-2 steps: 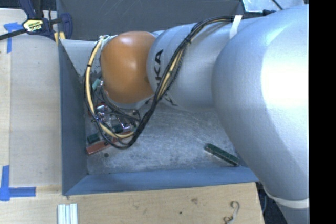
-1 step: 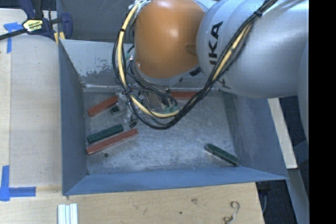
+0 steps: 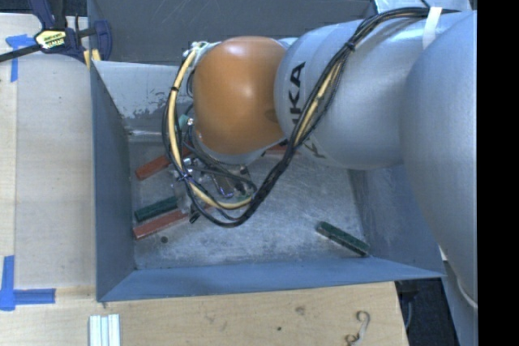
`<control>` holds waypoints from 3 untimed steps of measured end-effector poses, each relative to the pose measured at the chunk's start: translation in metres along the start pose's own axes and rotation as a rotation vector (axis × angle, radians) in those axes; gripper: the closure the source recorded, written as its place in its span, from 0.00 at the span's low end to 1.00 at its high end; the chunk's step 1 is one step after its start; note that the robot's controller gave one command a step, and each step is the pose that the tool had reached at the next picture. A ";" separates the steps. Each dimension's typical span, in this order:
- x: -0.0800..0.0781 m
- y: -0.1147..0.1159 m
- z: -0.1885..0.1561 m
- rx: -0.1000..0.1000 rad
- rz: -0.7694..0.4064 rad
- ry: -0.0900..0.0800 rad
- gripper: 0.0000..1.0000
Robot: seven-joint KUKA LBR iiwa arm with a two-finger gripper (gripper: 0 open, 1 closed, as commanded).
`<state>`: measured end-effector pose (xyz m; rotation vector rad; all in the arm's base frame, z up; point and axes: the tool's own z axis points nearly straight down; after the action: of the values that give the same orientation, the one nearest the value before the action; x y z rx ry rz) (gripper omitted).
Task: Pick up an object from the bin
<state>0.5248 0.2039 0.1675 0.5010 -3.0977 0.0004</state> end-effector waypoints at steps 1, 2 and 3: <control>0.006 0.035 -0.103 -0.002 -0.042 -0.016 1.00; 0.007 0.033 -0.098 0.000 -0.039 -0.007 0.00; 0.009 -0.001 0.101 0.001 -0.057 0.001 0.00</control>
Offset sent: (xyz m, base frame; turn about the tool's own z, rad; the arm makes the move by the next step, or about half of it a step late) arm -0.0181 0.0292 0.0974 -0.0369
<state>0.5168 0.1998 0.0665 0.5883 -3.0811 0.0015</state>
